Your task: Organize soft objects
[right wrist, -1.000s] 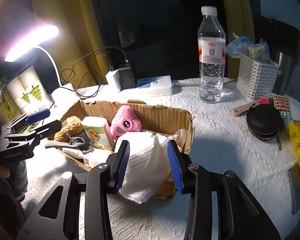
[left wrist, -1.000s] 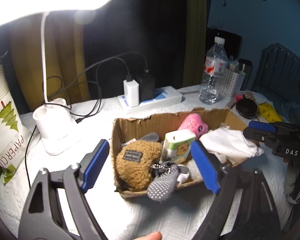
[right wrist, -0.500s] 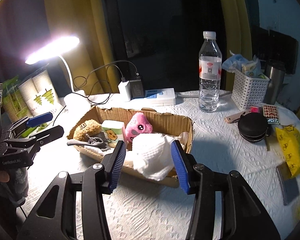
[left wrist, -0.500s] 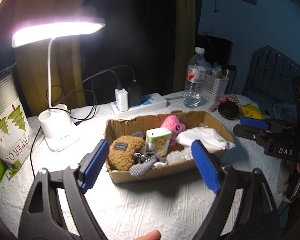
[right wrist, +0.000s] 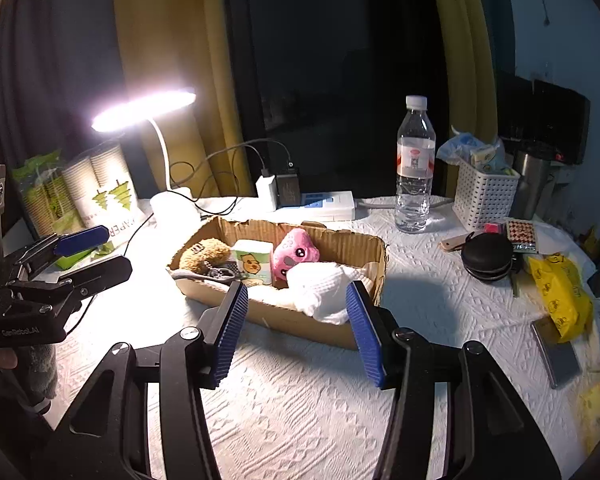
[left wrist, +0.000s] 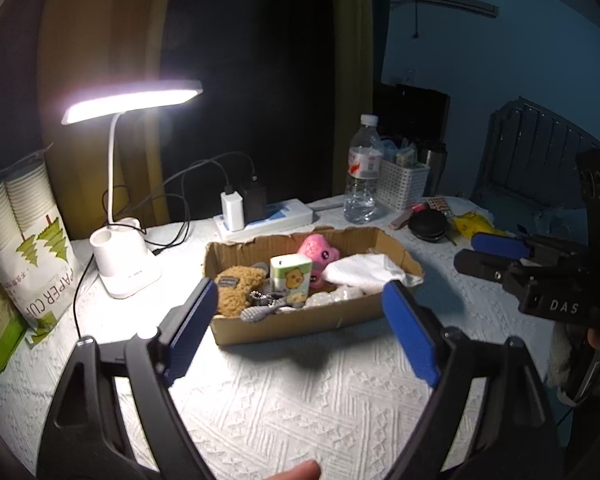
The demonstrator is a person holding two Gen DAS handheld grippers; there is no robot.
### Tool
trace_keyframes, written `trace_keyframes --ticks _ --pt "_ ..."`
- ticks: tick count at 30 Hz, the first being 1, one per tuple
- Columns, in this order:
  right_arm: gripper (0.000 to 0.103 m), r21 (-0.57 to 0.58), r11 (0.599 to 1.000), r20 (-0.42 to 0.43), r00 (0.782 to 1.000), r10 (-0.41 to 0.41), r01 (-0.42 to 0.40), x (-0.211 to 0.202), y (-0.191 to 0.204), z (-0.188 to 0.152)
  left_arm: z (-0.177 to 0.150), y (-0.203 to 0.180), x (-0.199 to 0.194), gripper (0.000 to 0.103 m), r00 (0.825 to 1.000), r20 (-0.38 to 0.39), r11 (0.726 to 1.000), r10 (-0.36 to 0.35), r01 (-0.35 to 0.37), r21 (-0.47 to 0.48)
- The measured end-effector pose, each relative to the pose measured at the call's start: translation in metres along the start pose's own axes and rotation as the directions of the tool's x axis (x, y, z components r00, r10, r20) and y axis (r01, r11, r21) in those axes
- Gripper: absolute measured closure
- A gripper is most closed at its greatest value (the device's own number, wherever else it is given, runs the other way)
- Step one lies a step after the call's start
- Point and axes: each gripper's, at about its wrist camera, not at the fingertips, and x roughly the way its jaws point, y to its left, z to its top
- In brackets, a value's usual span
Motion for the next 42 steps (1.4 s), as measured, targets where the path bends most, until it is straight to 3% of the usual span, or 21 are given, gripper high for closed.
trace_keyframes --ticks 3,6,11,14,18,22,26,33,42 --pt "0.048 -0.007 1.0 0.016 1.0 -0.004 0.004 -0.013 0.006 -0.002 0.0 -0.004 -0.013 0.017 1.0 0.017 1.0 -0.002 0.002 0.006" --pt "0.048 -0.017 1.0 0.035 0.999 -0.009 0.01 -0.027 0.013 -0.002 0.0 -0.008 -0.026 0.006 0.999 0.042 1.0 -0.003 0.003 0.013" --pt "0.047 -0.031 0.999 0.078 0.997 -0.012 0.015 -0.053 0.024 -0.001 0.005 -0.017 -0.053 0.006 0.996 0.09 1.0 -0.01 0.008 0.02" --pt "0.037 -0.037 0.999 0.11 0.994 -0.016 0.02 -0.069 0.03 0.001 0.009 -0.023 -0.069 0.006 0.992 0.124 0.999 -0.015 0.011 0.034" --pt "0.035 -0.044 0.999 0.144 0.989 -0.019 0.025 -0.091 0.037 0.006 0.014 -0.029 -0.089 0.005 0.987 0.16 0.999 -0.002 -0.004 0.038" --pt "0.034 -0.044 0.998 0.178 0.983 -0.04 0.049 -0.114 0.046 0.01 0.022 -0.033 -0.114 0.005 0.982 0.18 0.998 0.049 -0.053 0.018" --pt "0.034 -0.025 0.996 0.213 0.974 -0.074 0.081 -0.139 0.053 0.012 0.025 -0.045 -0.138 0.005 0.975 0.206 0.994 0.083 -0.097 0.059" --pt "0.03 -0.001 0.991 0.257 0.958 -0.126 0.131 -0.178 0.06 0.01 0.023 -0.053 -0.18 0.005 0.96 0.28 0.996 0.022 -0.046 0.081" --pt "0.027 -0.021 0.988 0.297 0.944 -0.142 0.155 -0.205 0.068 0.01 0.032 -0.051 -0.198 0.005 0.952 0.304 0.998 0.035 -0.048 0.036"
